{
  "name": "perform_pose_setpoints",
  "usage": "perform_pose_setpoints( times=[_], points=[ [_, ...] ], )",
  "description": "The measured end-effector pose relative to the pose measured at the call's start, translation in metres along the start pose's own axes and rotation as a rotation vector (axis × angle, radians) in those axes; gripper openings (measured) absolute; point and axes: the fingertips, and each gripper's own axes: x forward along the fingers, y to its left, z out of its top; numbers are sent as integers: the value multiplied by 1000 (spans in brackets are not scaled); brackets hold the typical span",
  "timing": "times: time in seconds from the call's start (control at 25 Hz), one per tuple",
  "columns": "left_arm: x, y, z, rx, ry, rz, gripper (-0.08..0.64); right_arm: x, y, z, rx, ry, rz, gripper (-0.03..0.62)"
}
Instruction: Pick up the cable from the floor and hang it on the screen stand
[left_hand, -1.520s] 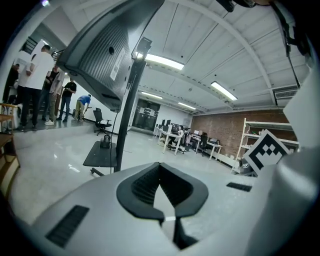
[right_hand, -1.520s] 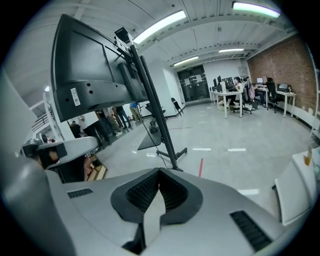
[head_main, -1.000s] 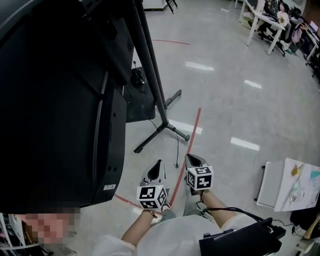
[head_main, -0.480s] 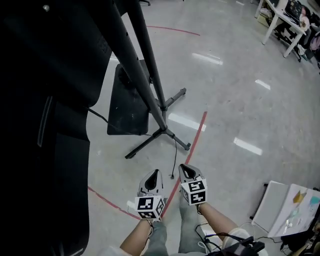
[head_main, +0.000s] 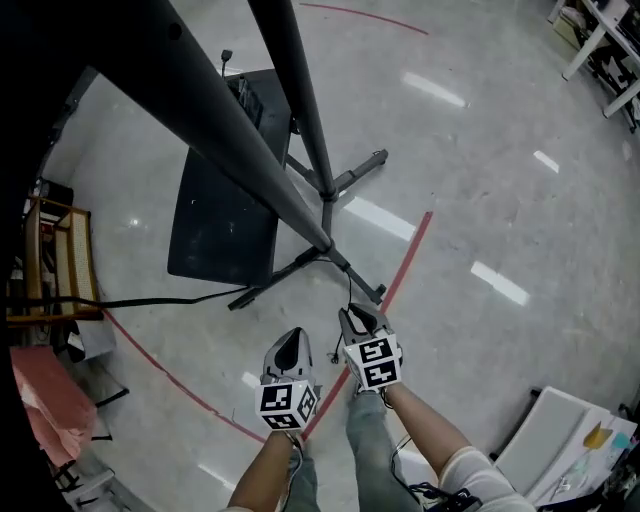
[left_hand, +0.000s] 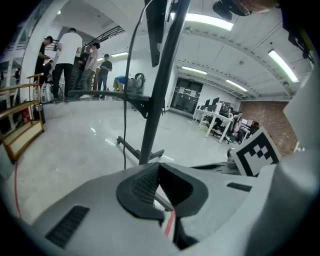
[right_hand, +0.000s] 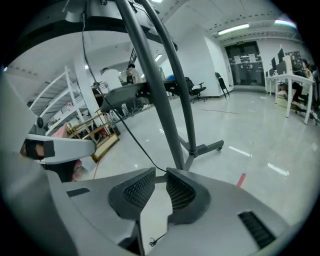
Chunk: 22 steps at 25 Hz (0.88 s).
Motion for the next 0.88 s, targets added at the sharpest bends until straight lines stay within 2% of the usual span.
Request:
perform_pose_setpoints(
  times=[0.2, 0.4, 0.6, 0.88],
  points=[
    [45, 25, -28, -61, 10, 57, 3, 67, -30, -14, -108, 52, 23, 74],
    [83, 41, -61, -66, 31, 80, 3, 128, -47, -28, -198, 80, 73, 87],
    [108, 59, -78, -92, 17, 105, 3, 181, -49, -48, -297, 120, 138, 109],
    [136, 86, -107, -102, 3, 130, 3, 240, -62, -81, -384, 157, 128, 109]
  ],
)
